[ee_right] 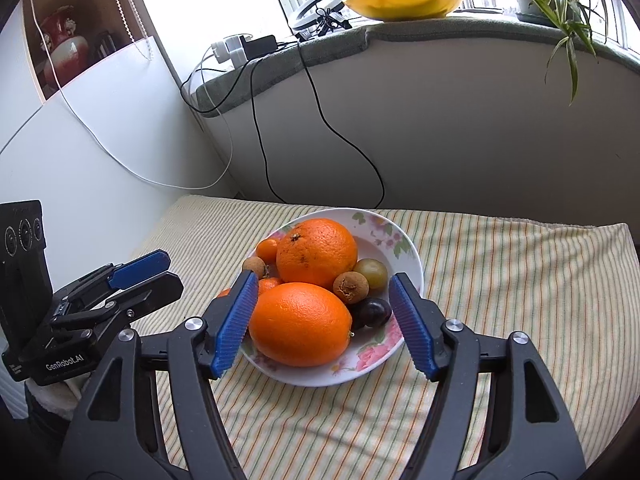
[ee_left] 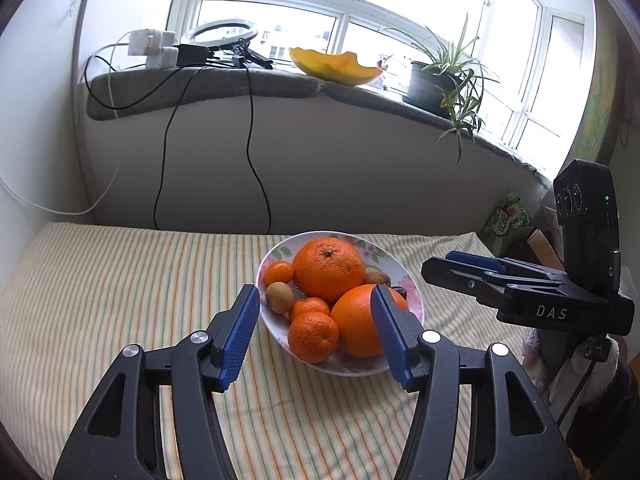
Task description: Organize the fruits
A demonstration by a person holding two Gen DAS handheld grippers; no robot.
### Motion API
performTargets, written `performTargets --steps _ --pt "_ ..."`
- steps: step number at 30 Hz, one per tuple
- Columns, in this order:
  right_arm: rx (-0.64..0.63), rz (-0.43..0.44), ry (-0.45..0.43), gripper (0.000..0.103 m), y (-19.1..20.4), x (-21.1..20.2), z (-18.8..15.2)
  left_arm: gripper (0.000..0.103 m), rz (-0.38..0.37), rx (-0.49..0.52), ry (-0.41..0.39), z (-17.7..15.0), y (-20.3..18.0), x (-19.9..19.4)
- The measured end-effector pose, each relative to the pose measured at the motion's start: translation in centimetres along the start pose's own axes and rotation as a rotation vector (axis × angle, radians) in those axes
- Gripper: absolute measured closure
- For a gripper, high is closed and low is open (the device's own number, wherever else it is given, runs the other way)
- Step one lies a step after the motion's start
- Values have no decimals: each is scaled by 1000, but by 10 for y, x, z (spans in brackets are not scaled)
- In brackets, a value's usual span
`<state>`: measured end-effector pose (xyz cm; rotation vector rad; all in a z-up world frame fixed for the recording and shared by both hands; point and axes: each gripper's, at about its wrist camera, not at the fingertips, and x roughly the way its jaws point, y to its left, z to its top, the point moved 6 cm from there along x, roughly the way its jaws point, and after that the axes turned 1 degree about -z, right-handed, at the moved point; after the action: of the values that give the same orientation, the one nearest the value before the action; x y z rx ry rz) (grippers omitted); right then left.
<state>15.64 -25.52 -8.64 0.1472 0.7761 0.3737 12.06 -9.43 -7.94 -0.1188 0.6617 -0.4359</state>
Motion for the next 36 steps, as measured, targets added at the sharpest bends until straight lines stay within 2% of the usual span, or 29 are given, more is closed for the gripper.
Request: performTargets --steps 4,11,19,25,36 --pt "-21 -37 -33 27 3 -13 -7 33 21 -7 -14 -2 0 -11" --pt "-50 -99 -87 17 10 -35 -17 25 72 -3 -23 -10 -2 -26" --pt "-88 -188 -153 3 18 -56 -24 25 113 -16 -24 -18 -1 -38" --pt "-118 -262 -164 1 19 -60 -29 25 126 -17 -29 -19 0 -44" --pt "-129 -289 -177 0 19 -65 -29 25 131 -19 -44 -18 -1 -48"
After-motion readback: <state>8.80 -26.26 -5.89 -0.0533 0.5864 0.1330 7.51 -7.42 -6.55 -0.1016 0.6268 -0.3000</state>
